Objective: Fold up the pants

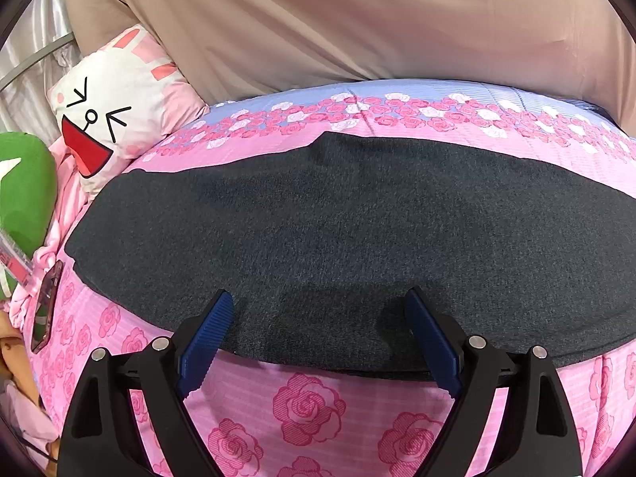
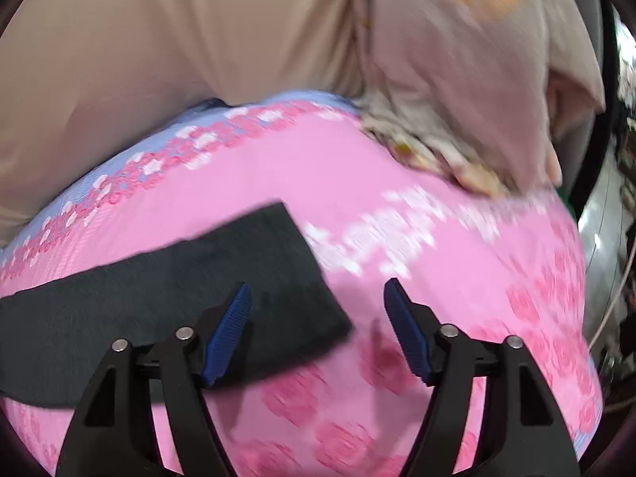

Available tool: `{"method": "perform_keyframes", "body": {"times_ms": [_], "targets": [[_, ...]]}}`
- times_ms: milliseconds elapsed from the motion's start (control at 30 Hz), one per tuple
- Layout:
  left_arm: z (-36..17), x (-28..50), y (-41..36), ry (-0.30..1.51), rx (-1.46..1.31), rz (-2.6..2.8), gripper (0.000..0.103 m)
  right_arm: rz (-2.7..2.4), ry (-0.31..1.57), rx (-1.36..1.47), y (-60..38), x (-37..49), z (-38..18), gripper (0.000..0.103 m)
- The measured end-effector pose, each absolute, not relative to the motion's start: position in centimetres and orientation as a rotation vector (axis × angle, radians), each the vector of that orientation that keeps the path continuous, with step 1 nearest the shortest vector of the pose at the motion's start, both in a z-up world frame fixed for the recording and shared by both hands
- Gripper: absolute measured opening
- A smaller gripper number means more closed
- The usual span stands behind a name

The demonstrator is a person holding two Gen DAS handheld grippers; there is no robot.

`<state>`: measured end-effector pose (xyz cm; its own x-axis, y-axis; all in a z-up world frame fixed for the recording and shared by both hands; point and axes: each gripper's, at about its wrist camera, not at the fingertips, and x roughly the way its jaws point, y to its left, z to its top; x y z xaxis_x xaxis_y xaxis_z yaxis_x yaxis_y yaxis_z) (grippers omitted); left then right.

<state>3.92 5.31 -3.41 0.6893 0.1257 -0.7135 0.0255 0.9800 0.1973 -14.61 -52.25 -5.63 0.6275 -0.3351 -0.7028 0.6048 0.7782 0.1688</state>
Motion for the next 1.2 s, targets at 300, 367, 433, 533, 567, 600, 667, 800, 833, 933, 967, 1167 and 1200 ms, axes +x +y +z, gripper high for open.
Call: {"method": "perform_keyframes", "body": {"times_ms": [300,367,433,533,567,600,667,800,833,933,967,1167,1200], "targets": [[-3.0,3.6,5.7,0.788,0.184,0.081,0.086,-0.497,0.777,0.432,-52.1,-13.1,-7.1,0.075],[-2.9,3.6,5.7,0.785,0.180,0.079,0.086,-0.493,0.775,0.428,-51.8,-12.8,-7.1,0.063],[-2.9,3.5,5.7,0.784,0.179,0.076,0.086,-0.492,0.769,0.428,-51.5,-12.6,-7.0,0.041],[-2.8,3.5,5.8,0.783,0.174,0.073,0.086,-0.457,0.738,0.450,-50.4,-12.5,-6.1,0.014],[-2.8,3.5,5.8,0.782,0.172,0.071,0.086,-0.441,0.720,0.447,-49.8,-12.5,-5.6,0.014],[-2.8,3.5,5.8,0.782,0.170,0.070,0.086,-0.412,0.697,0.442,-48.8,-12.3,-4.6,0.013],[-2.7,3.4,5.9,0.780,0.167,0.067,0.086,-0.342,0.666,0.426,-46.6,-11.7,-2.8,0.008],[-2.6,3.4,5.9,0.773,0.158,0.058,0.086,-0.202,0.635,0.318,-39.6,-8.9,1.0,0.008],[-2.6,3.3,6.0,0.770,0.152,0.055,0.086,-0.162,0.631,0.284,-37.3,-7.9,1.8,0.008],[-2.5,3.2,6.2,0.766,0.134,0.053,0.086,-0.124,0.612,0.256,-34.1,-5.9,2.9,0.009],[-2.5,3.2,6.3,0.765,0.128,0.051,0.087,-0.120,0.609,0.267,-33.9,-5.5,3.0,0.010],[-2.3,3.1,7.0,0.760,0.076,0.029,0.087,-0.281,0.620,0.306,-38.0,-6.8,1.4,0.010],[-2.3,3.1,7.1,0.762,0.072,0.027,0.087,-0.336,0.629,0.306,-39.6,-7.8,0.9,0.011]]}}
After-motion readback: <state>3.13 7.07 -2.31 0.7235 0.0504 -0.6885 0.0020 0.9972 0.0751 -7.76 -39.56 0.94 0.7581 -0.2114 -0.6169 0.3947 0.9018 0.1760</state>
